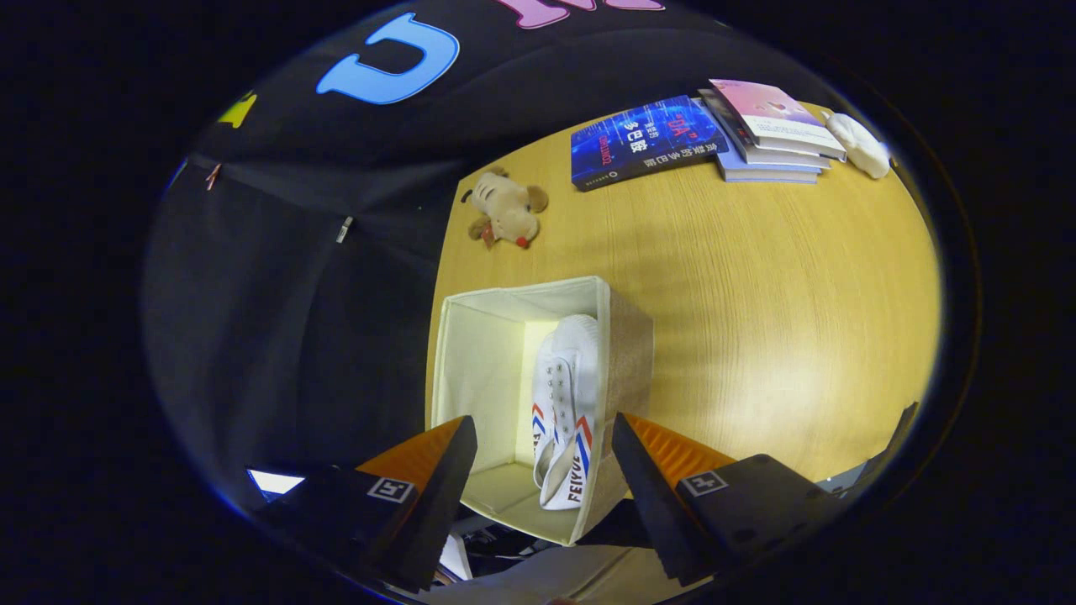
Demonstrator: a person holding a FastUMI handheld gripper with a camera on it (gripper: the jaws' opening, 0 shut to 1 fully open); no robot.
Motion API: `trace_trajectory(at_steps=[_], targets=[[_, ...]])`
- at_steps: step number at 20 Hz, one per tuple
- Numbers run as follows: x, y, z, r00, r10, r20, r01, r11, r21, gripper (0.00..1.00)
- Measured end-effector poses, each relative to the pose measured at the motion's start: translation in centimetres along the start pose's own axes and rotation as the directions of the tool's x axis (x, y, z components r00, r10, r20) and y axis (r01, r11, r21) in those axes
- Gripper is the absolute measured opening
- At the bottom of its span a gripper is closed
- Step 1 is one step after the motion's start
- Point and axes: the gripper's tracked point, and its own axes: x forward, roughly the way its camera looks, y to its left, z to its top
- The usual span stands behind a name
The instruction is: Open the storage box then place both shoes into the box .Put the left shoe in first, then the right shoe, with the right side of both shoes facing outward in a uniform manner.
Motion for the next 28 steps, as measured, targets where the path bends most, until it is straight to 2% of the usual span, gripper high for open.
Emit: trace_trajectory(at_steps=[3,6,8,13,19,24,28], targets=[[-1.5,1.0,1.9,0.992,0.049,0.115,-0.042,0.997,-0.060,0.98],[-4.0,-0.3,4.8,0.964,0.029,0.265,0.006,0.992,-0.129,0.98],[-6.2,-1.5,7.0,0.930,0.016,0.367,0.040,0.989,-0.144,0.98],[-13.0,-6.3,11.9,0.817,-0.064,0.573,0.209,0.959,-0.192,0.99],[-22.0,-10.6,15.0,0.655,-0.081,0.751,0.407,0.875,-0.261,0.99],[-28.1,-12.3,15.3,0.560,-0.059,0.826,0.469,0.845,-0.257,0.98],[-32.5,-12.8,15.3,0.466,-0.035,0.884,0.535,0.807,-0.251,0.99]])
